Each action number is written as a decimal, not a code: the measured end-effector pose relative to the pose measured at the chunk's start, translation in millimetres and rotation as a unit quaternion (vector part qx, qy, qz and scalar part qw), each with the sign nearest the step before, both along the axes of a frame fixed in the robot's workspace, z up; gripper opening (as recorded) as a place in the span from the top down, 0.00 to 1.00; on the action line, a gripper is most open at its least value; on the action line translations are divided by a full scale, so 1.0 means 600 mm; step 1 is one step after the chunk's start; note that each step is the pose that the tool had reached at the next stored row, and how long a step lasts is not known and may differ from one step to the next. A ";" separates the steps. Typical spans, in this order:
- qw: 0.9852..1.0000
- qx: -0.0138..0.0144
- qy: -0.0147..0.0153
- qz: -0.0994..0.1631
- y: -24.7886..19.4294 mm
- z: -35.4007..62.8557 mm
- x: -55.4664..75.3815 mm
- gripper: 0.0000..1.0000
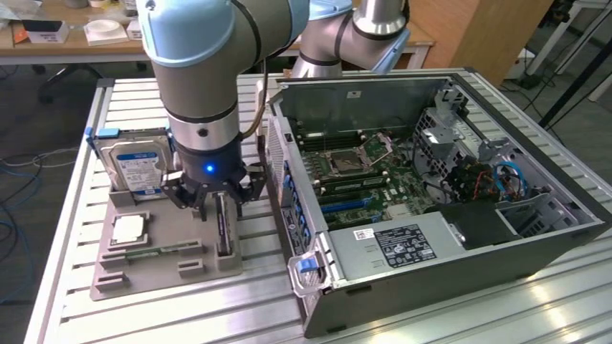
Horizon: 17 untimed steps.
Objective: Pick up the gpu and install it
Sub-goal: 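Pick up the gpu and move the gpu toward the slot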
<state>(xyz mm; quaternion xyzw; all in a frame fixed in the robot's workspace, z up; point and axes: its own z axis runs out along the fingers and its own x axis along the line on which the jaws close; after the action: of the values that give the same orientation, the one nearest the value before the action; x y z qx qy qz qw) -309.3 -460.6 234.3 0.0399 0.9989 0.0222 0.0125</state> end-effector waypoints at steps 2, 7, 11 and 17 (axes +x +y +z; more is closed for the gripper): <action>1.000 0.000 0.000 0.000 0.0013 0.000 0.000 0.41; 1.000 0.000 0.000 0.000 0.0067 -0.002 -0.003 0.41; 1.000 0.000 0.000 0.000 0.0068 -0.002 -0.004 0.41; 1.000 0.000 0.000 0.000 0.0068 -0.002 -0.004 0.43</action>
<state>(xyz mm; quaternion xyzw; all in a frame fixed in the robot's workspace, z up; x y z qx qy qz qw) -311.5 -456.5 233.1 0.0399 0.9989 0.0222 0.0125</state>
